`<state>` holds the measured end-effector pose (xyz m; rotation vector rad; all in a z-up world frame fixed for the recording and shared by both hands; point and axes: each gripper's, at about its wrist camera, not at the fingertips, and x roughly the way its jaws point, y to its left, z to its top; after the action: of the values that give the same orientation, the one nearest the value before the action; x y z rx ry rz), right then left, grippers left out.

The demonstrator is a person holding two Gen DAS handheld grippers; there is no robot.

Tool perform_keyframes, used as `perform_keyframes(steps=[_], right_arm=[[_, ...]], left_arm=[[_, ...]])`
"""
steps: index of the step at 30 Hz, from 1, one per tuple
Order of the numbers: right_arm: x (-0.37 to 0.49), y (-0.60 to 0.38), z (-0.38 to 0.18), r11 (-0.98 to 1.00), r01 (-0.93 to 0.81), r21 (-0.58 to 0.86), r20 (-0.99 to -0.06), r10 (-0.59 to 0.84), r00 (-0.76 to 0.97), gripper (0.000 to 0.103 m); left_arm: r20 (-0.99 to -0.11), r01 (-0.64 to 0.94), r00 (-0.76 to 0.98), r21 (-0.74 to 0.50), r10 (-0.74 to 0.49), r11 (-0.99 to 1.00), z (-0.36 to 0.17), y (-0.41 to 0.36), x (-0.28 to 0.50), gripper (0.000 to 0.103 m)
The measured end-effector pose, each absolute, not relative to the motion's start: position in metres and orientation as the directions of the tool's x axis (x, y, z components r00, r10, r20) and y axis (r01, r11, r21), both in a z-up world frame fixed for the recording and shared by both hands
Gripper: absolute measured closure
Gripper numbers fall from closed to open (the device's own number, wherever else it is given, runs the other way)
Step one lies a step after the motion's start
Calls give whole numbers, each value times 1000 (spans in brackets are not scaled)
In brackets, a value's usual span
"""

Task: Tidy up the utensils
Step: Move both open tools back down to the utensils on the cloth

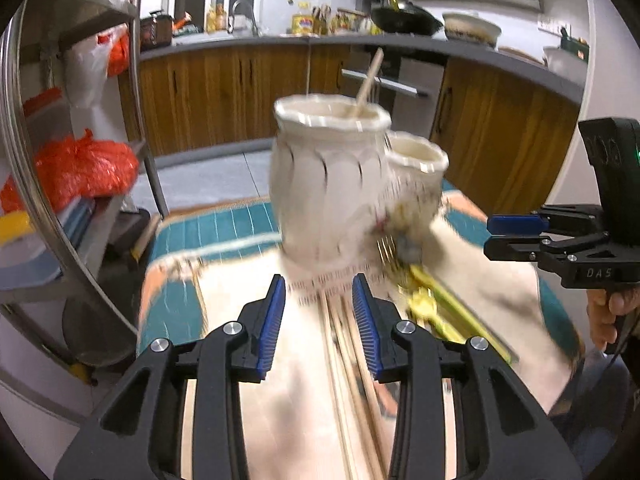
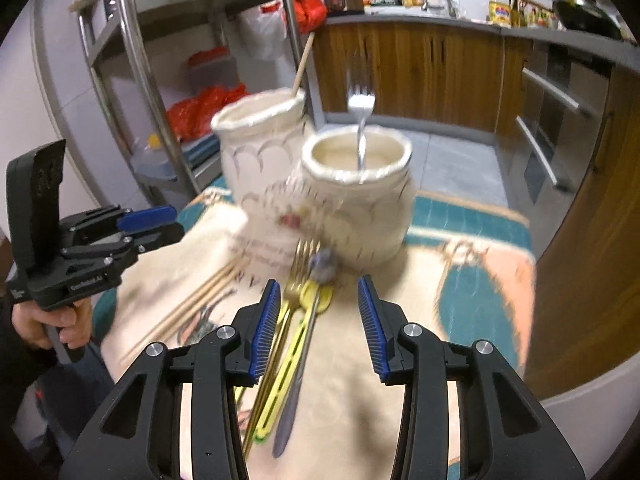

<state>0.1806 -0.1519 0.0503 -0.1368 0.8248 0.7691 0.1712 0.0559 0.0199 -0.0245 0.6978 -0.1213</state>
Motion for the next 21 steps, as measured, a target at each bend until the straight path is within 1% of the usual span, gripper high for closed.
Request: perform_keyframes(steps=[2, 5, 6, 8, 14, 21], right_arm=[[173, -148, 43, 714, -678, 173, -718, 563, 410, 62], [164, -142, 34, 712, -689, 136, -738, 536, 409, 66], [165, -140, 31, 719, -685, 119, -747, 520, 415, 70], [169, -139, 25, 725, -677, 122, -759, 508, 407, 73], [184, -140, 11, 746, -650, 143, -782, 488, 388, 82], [194, -143, 4, 745, -635, 204, -786, 512, 347, 83]], left_arm=[[-659, 116, 741, -61, -127, 991, 10, 52, 167, 71], [-690, 126, 712, -57, -130, 990, -1, 49, 167, 77], [-697, 127, 706, -53, -128, 990, -4, 48, 167, 78], [-714, 125, 688, -62, -131, 990, -10, 49, 169, 82], [-742, 128, 656, -70, -138, 989, -23, 47, 169, 86], [-753, 135, 644, -55, -130, 989, -25, 47, 168, 88]])
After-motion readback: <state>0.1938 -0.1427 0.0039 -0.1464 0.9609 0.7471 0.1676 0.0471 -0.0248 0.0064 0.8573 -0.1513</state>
